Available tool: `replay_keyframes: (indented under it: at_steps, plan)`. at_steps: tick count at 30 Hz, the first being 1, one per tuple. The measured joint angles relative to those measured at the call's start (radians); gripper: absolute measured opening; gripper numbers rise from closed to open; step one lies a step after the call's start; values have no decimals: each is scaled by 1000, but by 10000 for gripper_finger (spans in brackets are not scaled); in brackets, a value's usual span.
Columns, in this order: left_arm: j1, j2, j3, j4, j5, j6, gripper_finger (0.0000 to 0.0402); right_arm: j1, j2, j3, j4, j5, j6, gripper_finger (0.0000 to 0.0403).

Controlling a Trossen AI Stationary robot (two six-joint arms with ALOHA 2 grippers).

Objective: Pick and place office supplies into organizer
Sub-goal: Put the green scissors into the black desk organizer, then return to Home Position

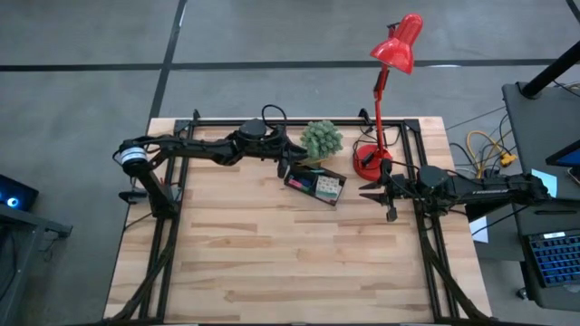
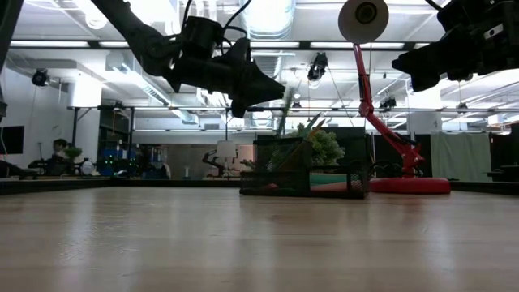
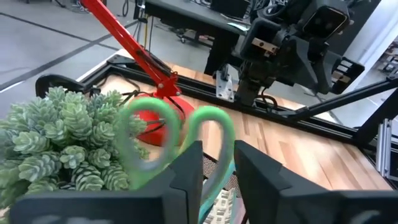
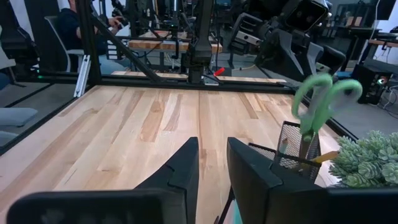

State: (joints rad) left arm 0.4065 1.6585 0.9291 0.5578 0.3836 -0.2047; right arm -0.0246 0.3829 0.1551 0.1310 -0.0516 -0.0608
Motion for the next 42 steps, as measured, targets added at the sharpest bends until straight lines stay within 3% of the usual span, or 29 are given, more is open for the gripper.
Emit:
replay_keyframes:
  at_steps: [6,30,34,39,42]
  plan:
    - [0,0,1,1,1,0,95,0,0,0,0,0,0,82]
    - [-8,-28,18,89,-10,137,96,0,0,0,0,0,0,76]
    - [-19,-59,9,86,-73,164,73,0,0,0,0,0,0,81]
    - [-36,-104,-18,85,-76,215,15,0,0,0,0,0,0,79]
    - [-39,-137,-48,83,-77,220,5,0,0,0,0,0,0,74]
